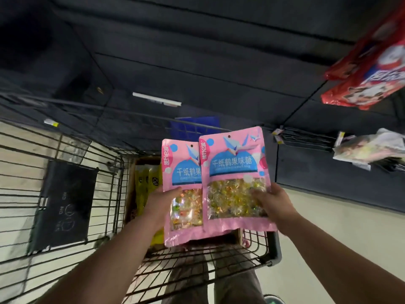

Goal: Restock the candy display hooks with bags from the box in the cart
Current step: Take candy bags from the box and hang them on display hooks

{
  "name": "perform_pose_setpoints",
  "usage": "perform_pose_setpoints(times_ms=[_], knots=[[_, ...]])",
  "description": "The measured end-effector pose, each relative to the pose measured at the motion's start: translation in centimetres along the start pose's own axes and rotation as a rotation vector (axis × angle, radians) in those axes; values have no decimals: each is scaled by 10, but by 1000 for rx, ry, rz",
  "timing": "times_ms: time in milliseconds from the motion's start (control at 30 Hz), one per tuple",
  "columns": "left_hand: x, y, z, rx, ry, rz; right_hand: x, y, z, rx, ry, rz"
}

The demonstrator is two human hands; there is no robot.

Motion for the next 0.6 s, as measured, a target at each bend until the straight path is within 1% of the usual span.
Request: perform_pose_setpoints(times_ms=[133, 233, 467, 600], knots=[[6, 24, -27, 61, 5, 93, -18, 22, 13, -22, -49, -20], [19, 41, -47, 123, 27, 182, -32, 41, 20, -42, -110, -71], [62, 59, -79, 233, -89, 297, -72, 81, 17, -85, -181, -302], [96, 79, -85, 261, -143, 395, -101, 102, 2, -94, -210, -394]])
Point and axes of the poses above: each hand's wrist, its own y-axis away from the middle knuckle, its own x-axis out of the palm, z = x × y, the point moved 2 cm from there along -y, towards the middle knuckle, and after that the axes turned 10 degrees about y, right-handed, at the moved point
